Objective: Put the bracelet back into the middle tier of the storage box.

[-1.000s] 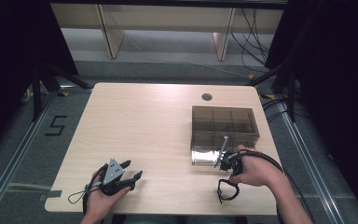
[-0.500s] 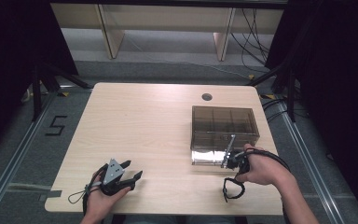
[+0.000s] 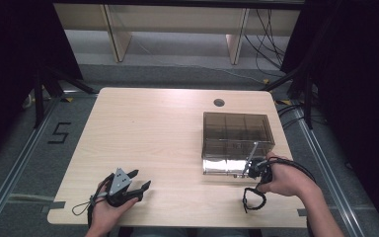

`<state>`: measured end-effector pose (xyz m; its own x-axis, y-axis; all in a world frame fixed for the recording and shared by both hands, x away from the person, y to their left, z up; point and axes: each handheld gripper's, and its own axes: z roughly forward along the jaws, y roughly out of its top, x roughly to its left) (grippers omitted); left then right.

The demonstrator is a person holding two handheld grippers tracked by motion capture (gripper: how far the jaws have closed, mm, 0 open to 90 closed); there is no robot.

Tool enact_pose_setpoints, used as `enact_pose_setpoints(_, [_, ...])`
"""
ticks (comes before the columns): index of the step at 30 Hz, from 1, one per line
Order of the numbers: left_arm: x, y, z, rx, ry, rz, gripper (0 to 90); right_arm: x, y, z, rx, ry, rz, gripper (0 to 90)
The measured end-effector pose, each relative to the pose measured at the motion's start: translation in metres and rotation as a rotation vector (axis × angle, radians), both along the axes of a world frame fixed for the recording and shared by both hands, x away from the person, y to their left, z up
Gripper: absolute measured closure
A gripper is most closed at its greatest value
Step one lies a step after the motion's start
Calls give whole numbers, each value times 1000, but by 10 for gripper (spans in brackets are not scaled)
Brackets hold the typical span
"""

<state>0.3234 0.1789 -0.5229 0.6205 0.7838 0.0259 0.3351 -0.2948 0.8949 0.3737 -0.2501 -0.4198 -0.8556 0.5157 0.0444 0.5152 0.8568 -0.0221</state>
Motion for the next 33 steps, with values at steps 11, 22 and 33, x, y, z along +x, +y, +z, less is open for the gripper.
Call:
enact_pose_setpoints(11, [0,0,0,4,0,1,380,-1,-19,2,-5,0,-36,853])
enact_pose_setpoints(22, [0,0,0,4,0,1,380,1,-32,2,-6,6,-69,853])
enact_pose_setpoints(33, [0,-1,0,5,1,-1,380,5,-49,8,11,1,-91,853])
